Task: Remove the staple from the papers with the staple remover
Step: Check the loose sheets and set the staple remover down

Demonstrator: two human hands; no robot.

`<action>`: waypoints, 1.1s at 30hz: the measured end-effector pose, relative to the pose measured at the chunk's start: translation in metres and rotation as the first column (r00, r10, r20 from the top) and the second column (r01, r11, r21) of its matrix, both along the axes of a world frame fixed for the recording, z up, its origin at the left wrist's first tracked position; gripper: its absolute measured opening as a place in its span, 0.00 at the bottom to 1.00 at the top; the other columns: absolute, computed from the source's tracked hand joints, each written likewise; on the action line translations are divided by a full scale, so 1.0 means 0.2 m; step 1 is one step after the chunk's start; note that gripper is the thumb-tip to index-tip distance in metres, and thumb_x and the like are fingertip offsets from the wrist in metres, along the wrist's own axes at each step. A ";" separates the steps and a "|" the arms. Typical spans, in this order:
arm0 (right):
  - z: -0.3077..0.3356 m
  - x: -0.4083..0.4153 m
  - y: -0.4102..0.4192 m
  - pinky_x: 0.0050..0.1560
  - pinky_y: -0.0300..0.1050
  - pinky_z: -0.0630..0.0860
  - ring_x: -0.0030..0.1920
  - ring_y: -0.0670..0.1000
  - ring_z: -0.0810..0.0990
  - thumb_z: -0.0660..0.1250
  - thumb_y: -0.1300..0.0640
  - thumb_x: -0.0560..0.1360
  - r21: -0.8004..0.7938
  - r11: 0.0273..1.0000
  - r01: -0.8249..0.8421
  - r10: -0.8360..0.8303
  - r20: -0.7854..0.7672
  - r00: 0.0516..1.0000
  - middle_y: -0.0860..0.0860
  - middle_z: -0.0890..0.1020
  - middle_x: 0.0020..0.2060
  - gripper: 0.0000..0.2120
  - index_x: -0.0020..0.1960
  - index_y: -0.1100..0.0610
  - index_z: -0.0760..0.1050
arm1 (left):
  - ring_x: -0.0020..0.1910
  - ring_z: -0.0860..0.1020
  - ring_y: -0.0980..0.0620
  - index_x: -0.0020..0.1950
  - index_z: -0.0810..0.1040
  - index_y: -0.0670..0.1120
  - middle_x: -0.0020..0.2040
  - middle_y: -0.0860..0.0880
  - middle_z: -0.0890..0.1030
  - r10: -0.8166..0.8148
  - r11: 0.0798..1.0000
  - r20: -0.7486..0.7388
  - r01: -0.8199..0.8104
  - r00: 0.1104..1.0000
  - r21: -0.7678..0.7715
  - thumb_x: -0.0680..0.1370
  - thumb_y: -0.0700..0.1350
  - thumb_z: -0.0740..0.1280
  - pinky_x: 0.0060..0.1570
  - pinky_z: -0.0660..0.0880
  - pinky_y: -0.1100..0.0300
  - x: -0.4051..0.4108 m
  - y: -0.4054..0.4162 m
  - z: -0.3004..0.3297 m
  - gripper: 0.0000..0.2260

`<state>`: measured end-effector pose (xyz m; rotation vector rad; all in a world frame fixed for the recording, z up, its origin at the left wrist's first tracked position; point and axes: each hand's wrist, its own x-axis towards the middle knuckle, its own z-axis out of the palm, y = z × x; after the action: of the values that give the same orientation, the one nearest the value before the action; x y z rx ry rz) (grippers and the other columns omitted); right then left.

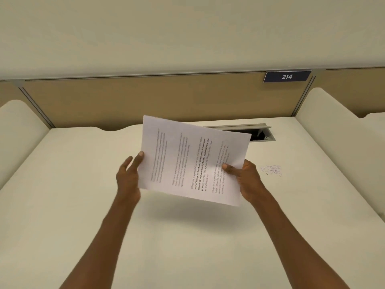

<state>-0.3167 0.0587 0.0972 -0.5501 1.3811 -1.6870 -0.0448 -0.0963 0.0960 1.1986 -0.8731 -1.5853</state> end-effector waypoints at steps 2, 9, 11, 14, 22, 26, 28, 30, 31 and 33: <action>0.00 -0.04 0.03 0.50 0.54 0.81 0.51 0.61 0.84 0.73 0.68 0.70 0.049 0.995 -0.091 0.092 -0.025 0.995 0.58 0.85 0.51 0.16 0.58 0.61 0.78 | 0.56 0.83 0.48 0.68 0.76 0.41 0.61 0.46 0.83 -0.235 0.965 0.145 0.248 0.961 -0.081 0.70 0.60 0.76 0.52 0.78 0.52 0.07 -0.03 0.05 0.34; -0.06 -0.04 0.03 0.48 0.52 0.82 0.48 0.57 0.85 0.75 0.64 0.70 0.170 0.980 -0.100 0.123 -0.131 0.984 0.56 0.85 0.50 0.16 0.57 0.61 0.79 | 0.54 0.84 0.41 0.60 0.81 0.42 0.54 0.45 0.86 -0.456 0.860 0.307 0.502 0.836 -0.089 0.74 0.39 0.76 0.54 0.81 0.44 0.02 0.04 0.04 0.15; -0.08 -0.03 0.03 0.49 0.51 0.82 0.47 0.54 0.85 0.76 0.62 0.69 0.181 0.983 -0.022 0.061 -0.209 0.976 0.54 0.86 0.49 0.14 0.54 0.59 0.80 | 0.50 0.86 0.46 0.56 0.83 0.45 0.51 0.48 0.87 -0.341 0.904 0.366 0.409 0.866 -0.127 0.74 0.40 0.76 0.53 0.81 0.44 0.00 0.07 -0.01 0.11; -0.09 -0.01 0.02 0.48 0.46 0.81 0.46 0.51 0.84 0.76 0.62 0.69 0.169 0.983 0.074 -0.026 -0.271 0.962 0.49 0.85 0.46 0.11 0.50 0.55 0.81 | 0.44 0.86 0.54 0.50 0.83 0.50 0.45 0.55 0.87 -0.181 0.945 0.370 0.265 0.911 -0.191 0.73 0.42 0.77 0.48 0.82 0.51 -0.04 0.12 -0.05 0.08; -0.08 0.00 -0.03 0.48 0.44 0.80 0.48 0.51 0.83 0.75 0.61 0.70 0.129 0.985 0.117 -0.078 -0.273 0.959 0.47 0.85 0.47 0.11 0.49 0.49 0.80 | 0.44 0.85 0.54 0.51 0.83 0.52 0.45 0.58 0.87 -0.052 0.943 0.302 0.146 0.952 -0.300 0.74 0.43 0.77 0.44 0.81 0.58 -0.06 0.13 -0.06 0.08; -0.14 -0.01 0.00 0.50 0.45 0.81 0.48 0.51 0.84 0.76 0.60 0.70 0.138 0.985 0.102 -0.062 -0.267 0.962 0.49 0.86 0.47 0.11 0.51 0.52 0.81 | 0.41 0.84 0.61 0.49 0.83 0.51 0.42 0.60 0.86 -0.049 0.943 0.324 0.151 0.945 -0.298 0.73 0.42 0.78 0.39 0.79 0.66 -0.06 0.15 -0.10 0.09; -0.21 0.01 0.02 0.49 0.44 0.81 0.48 0.51 0.84 0.76 0.63 0.69 0.150 0.986 0.076 -0.041 -0.223 0.974 0.50 0.86 0.47 0.13 0.52 0.54 0.82 | 0.41 0.84 0.61 0.49 0.83 0.51 0.41 0.60 0.86 -0.073 0.948 0.351 0.174 0.934 -0.265 0.71 0.42 0.79 0.39 0.80 0.67 -0.05 0.18 -0.18 0.10; -0.30 0.04 0.05 0.45 0.38 0.80 0.48 0.51 0.84 0.77 0.66 0.68 0.193 0.980 0.050 -0.014 -0.188 0.982 0.51 0.86 0.48 0.15 0.52 0.56 0.82 | 0.42 0.85 0.60 0.50 0.82 0.51 0.43 0.58 0.86 -0.092 0.956 0.380 0.188 0.920 -0.223 0.70 0.41 0.80 0.40 0.80 0.66 -0.04 0.23 -0.25 0.12; -0.33 0.05 0.06 0.42 0.35 0.79 0.47 0.51 0.84 0.77 0.66 0.67 0.212 0.976 0.042 -0.005 -0.175 0.985 0.52 0.86 0.49 0.15 0.52 0.57 0.82 | 0.43 0.84 0.59 0.49 0.82 0.52 0.44 0.57 0.85 -0.089 0.961 0.388 0.181 0.917 -0.208 0.70 0.41 0.80 0.41 0.80 0.65 -0.03 0.25 -0.29 0.13; -0.38 0.06 0.06 0.42 0.34 0.77 0.48 0.51 0.83 0.77 0.66 0.67 0.232 0.972 0.046 -0.003 -0.183 0.983 0.53 0.86 0.49 0.16 0.54 0.59 0.82 | 0.44 0.83 0.61 0.49 0.81 0.52 0.46 0.56 0.84 -0.071 0.969 0.381 0.154 0.922 -0.191 0.70 0.40 0.80 0.40 0.79 0.66 -0.04 0.27 -0.32 0.14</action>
<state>-0.3046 0.0710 0.0221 -0.5625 1.6989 -1.4932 -0.0525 -0.0422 0.0320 1.3291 -1.3479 -1.3259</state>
